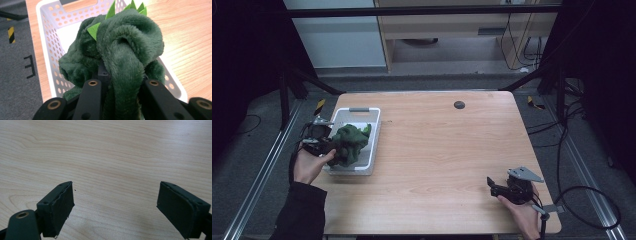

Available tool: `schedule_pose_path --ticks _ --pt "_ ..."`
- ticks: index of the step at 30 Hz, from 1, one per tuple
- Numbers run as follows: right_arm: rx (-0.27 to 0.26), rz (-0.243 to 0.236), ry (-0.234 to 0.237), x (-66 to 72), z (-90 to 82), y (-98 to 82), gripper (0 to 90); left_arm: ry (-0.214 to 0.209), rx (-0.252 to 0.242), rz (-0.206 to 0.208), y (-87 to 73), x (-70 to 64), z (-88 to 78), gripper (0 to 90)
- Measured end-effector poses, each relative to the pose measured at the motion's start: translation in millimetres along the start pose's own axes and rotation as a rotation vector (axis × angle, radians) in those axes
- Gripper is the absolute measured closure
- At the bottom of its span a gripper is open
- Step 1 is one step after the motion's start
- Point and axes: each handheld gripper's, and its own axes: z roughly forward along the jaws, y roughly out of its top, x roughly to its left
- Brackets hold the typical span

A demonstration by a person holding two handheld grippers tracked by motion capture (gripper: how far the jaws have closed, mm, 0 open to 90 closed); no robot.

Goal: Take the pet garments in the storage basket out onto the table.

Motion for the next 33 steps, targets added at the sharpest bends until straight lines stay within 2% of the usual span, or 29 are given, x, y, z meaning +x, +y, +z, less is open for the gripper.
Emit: schedule_pose_path --ticks 6,12,17,21,30,33 --pt "0.002 0.005 0.002 0.1 -0.4 0.2 13.9 -0.005 -0.015 0.023 5.2 -0.7 -13.7 75.7" --pt "-0.001 0.002 -0.002 -0.6 -0.4 0.2 13.9 -0.014 -0.022 0.048 10.2 -4.0 -20.2 75.8" --pt "-0.002 0.004 -0.002 -0.6 -0.5 0.3 13.9 -0.033 -0.027 0.076 15.7 -11.6 -26.7 75.9" --pt "-0.005 0.014 -0.001 -0.6 -1.7 0.6 14.0 -0.057 -0.021 0.111 20.5 -22.3 -34.0 75.9" --pt "-0.005 0.003 -0.004 -0.6 -0.6 0.5 14.0 -0.104 -0.03 0.167 26.6 -41.0 -45.8 75.8" --pt "-0.005 0.002 -0.004 -0.7 -0.7 0.5 14.0 -0.124 -0.037 0.197 30.4 -51.0 -50.3 75.8"
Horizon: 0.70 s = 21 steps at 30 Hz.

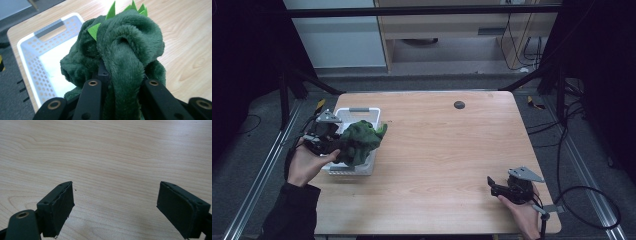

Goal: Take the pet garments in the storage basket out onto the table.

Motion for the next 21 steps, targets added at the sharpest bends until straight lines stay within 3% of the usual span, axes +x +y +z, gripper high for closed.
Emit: schedule_pose_path --ticks 21 --pt "-0.013 0.001 -0.003 -1.0 -1.6 0.7 14.0 -0.074 -0.006 0.121 29.1 -40.8 -2.7 75.7"
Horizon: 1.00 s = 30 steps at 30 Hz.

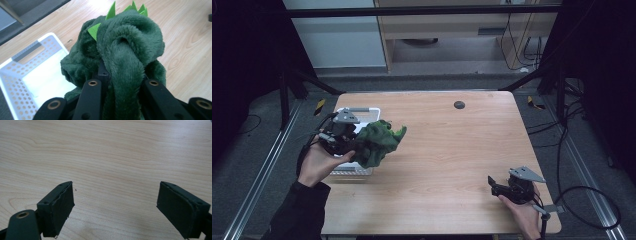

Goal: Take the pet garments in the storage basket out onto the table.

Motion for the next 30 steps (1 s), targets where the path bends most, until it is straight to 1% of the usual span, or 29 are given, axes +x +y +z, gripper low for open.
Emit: schedule_pose_path --ticks 1,2,3,4,10,11,12,14,18,19,20,22,25,26,30 --pt "0.0 0.0 0.0 0.0 0.0 0.0 14.0 0.0 0.0 0.0 0.0 0.0 0.0 75.7" --pt "-0.002 0.001 -0.002 0.0 -0.3 0.0 14.1 -0.01 -0.003 0.009 3.2 -4.6 1.7 75.8" --pt "-0.003 0.001 -0.003 0.1 -0.4 0.0 14.1 -0.01 -0.003 0.009 3.2 -4.6 1.7 75.7" --pt "-0.003 0.005 -0.002 0.3 -0.6 0.2 14.1 -0.019 -0.001 0.025 6.9 -9.8 4.8 75.7" --pt "-0.008 0.0 -0.005 0.1 -0.8 0.2 14.2 -0.037 0.005 0.044 11.7 -17.3 11.3 75.8" --pt "-0.009 0.0 -0.005 0.0 -0.9 0.2 14.2 -0.043 0.007 0.049 12.8 -19.0 13.3 75.8" --pt "-0.01 0.009 -0.004 0.1 -1.6 0.5 14.2 -0.049 0.019 0.063 14.4 -21.2 15.9 75.7" --pt "-0.013 0.002 -0.01 -0.6 -1.3 0.2 14.2 -0.054 0.023 0.069 16.3 -24.0 19.1 75.7" --pt "-0.011 0.007 -0.007 -0.2 -1.5 0.3 14.2 -0.072 0.035 0.094 20.2 -29.3 25.1 75.8" --pt "-0.012 0.006 -0.008 -0.1 -1.5 0.3 14.2 -0.072 0.035 0.094 20.2 -29.3 25.1 75.7" --pt "-0.012 0.003 -0.008 -0.2 -1.5 0.3 14.2 -0.083 0.032 0.101 21.8 -32.3 29.0 75.8" --pt "-0.014 0.001 -0.01 -0.5 -1.5 0.1 14.2 -0.09 0.044 0.118 23.7 -34.9 32.8 75.7" --pt "-0.017 0.004 -0.013 -0.9 -2.2 0.0 14.2 -0.097 0.047 0.127 25.3 -37.9 37.0 75.7" --pt "-0.016 0.007 -0.012 -1.0 -2.4 0.0 14.2 -0.106 0.049 0.134 26.9 -40.8 40.8 75.8" --pt "-0.019 0.008 -0.011 -1.0 -2.5 -0.2 14.1 -0.125 0.057 0.15 29.9 -45.4 48.9 75.7"
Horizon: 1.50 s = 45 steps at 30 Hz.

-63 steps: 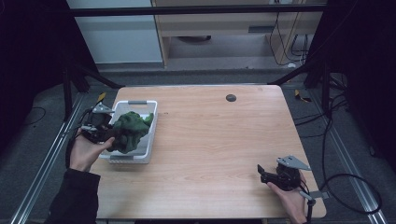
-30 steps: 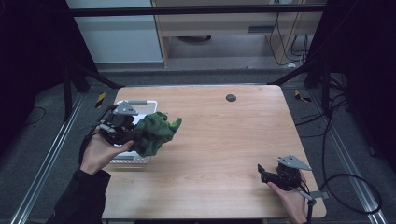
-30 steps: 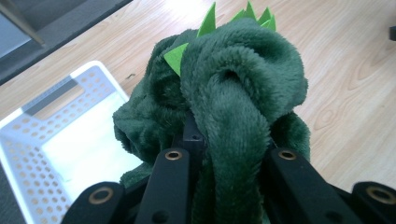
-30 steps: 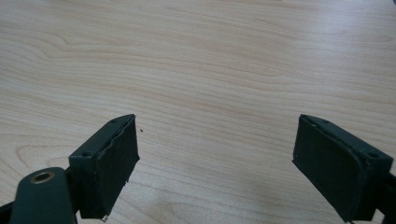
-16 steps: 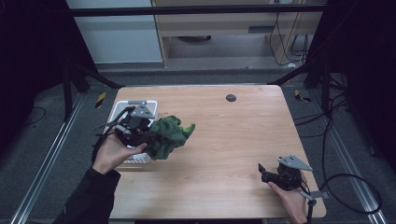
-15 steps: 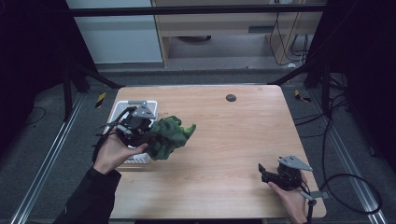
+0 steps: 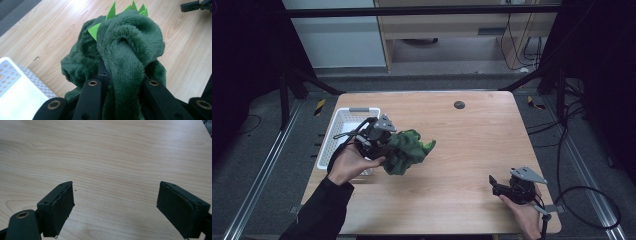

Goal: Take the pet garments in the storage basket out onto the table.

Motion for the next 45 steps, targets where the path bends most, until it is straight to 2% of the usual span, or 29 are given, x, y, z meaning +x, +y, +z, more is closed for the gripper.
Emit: schedule_pose_path --ticks 14,22,32,34,45 --pt "-0.009 -0.01 -0.009 -1.2 0.5 -0.9 14.1 -0.056 0.03 0.038 7.3 -7.3 29.0 75.7" --pt "-0.003 -0.004 -0.008 -0.6 0.4 -1.0 14.0 -0.071 0.043 0.056 12.8 -10.8 39.6 75.7" --pt "-0.01 -0.011 -0.013 -1.2 0.7 -1.1 14.0 -0.105 0.059 0.054 15.4 -13.5 60.8 75.7" --pt "-0.011 -0.008 -0.012 -1.1 0.4 -1.0 14.0 -0.118 0.067 0.058 15.3 -15.4 69.4 75.7" --pt "-0.013 -0.011 -0.016 -1.2 0.7 -1.4 13.9 -0.148 0.086 0.059 12.9 -18.7 87.8 75.7"
